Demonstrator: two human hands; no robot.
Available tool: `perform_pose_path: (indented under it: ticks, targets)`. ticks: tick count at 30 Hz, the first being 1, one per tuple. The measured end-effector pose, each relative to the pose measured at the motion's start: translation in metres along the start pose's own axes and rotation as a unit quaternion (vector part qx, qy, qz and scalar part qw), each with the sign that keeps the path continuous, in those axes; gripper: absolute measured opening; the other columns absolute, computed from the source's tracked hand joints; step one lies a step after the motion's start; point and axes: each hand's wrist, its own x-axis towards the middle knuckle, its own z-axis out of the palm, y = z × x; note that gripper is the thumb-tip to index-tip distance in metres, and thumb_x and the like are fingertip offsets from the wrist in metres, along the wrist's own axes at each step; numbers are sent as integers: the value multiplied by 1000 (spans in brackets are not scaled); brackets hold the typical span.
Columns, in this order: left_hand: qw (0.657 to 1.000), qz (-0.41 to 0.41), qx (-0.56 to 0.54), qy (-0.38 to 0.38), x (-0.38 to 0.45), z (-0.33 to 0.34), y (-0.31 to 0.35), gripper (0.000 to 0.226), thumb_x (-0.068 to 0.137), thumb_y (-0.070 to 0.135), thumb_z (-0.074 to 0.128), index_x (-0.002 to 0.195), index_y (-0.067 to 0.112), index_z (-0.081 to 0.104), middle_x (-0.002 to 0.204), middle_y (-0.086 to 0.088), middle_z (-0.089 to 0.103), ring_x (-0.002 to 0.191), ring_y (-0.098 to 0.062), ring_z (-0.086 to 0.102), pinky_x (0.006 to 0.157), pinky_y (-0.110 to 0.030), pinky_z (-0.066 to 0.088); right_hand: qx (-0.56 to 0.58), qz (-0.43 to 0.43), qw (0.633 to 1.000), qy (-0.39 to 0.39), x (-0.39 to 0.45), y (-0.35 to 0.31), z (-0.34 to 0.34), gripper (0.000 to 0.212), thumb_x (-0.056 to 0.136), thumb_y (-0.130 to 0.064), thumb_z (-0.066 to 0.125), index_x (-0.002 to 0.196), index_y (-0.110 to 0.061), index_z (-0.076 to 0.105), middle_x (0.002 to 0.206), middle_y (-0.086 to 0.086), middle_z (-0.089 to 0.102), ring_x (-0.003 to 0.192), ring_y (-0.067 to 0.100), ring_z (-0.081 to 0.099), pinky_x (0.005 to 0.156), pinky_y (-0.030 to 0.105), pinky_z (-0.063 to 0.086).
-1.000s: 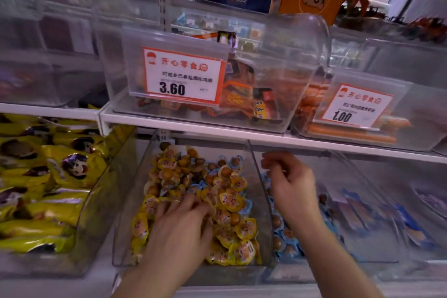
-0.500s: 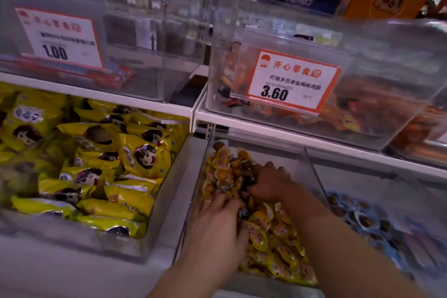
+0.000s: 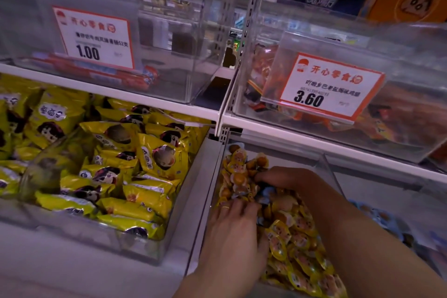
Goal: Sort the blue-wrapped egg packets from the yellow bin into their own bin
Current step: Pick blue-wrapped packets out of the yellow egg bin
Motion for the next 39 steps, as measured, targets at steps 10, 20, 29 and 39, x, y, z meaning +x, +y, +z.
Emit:
perform_pose_path:
  ticks: [10, 20, 29, 39]
  targets:
    - [998, -4, 25, 59, 5, 7, 1, 71, 85, 65, 40, 149, 44, 16, 146, 12, 33, 129, -21, 38, 103, -38, 38, 255, -33, 964, -68, -20, -3, 15, 35, 95, -28, 53, 64, -14, 59, 57, 3, 58, 45, 12, 52, 50, 20, 44]
    - [997, -27, -8, 65, 6, 3, 4, 82, 70, 81, 46, 141, 52, 16, 154, 11, 8, 132, -22, 40, 96, -37, 43, 303, -130, 944, -8, -107, 3, 16, 37, 78, -38, 68, 93, -5, 77, 97, 15, 76, 92, 32, 71, 88, 46, 55]
    - [990, 142, 12, 13, 0, -2, 14, 73, 83, 56, 53, 148, 44, 24, 146, 15, 40, 130, -15, 43, 111, -33, 36, 256, -254, 929, 81, -169, 42, 52, 26, 84, -26, 53, 87, -8, 71, 82, 1, 72, 78, 1, 60, 77, 29, 51]
    - [990, 94, -105, 3, 7, -3, 0, 32, 92, 35, 63, 123, 41, 61, 118, 23, 64, 110, 3, 54, 82, 2, 32, 104, -218, 925, 293, -174, 54, 65, 30, 104, -36, 45, 126, -26, 64, 108, -6, 72, 104, 15, 66, 86, 29, 51]
